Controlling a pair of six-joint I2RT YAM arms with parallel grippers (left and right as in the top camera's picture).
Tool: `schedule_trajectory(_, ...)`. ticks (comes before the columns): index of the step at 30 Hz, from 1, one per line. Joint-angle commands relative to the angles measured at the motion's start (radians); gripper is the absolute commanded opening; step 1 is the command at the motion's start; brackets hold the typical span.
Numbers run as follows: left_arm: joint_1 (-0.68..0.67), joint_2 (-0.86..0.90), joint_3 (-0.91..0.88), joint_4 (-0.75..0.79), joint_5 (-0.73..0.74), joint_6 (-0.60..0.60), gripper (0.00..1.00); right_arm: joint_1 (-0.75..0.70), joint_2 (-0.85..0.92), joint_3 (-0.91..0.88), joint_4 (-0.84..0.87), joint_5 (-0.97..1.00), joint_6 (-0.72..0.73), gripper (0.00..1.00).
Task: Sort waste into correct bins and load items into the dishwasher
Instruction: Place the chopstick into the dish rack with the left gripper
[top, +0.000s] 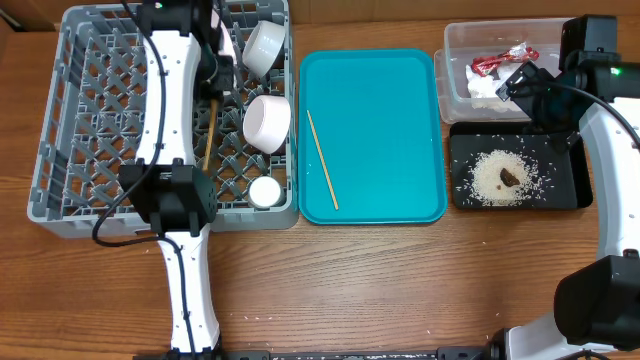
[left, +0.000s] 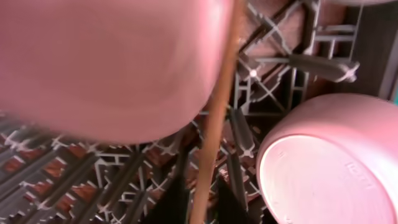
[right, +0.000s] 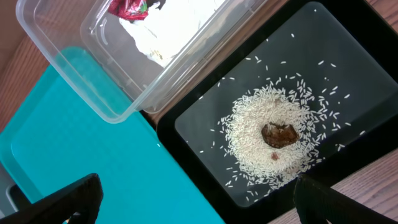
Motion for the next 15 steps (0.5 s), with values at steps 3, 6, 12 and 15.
schedule_trajectory(3, -0.01, -0.017, 0.044, 0.002, 0.047, 0.014, 0.59, -0.002, -0.003, 0.005, 0.002, 0.017, -0.003, 1.0)
schedule_trajectory(6, -0.023, -0.047, 0.129, -0.013, 0.177, 0.002, 0.56, -0.002, -0.003, 0.005, 0.002, 0.017, -0.003, 1.0)
schedule_trajectory(12, -0.166, -0.083, 0.259, -0.027, 0.239, -0.077, 0.54, -0.002, -0.003, 0.005, 0.002, 0.017, -0.003, 1.0)
schedule_trajectory(15, -0.296, -0.072, 0.24, -0.026, 0.116, -0.172, 0.55, -0.002, -0.003, 0.005, 0.002, 0.017, -0.003, 1.0)
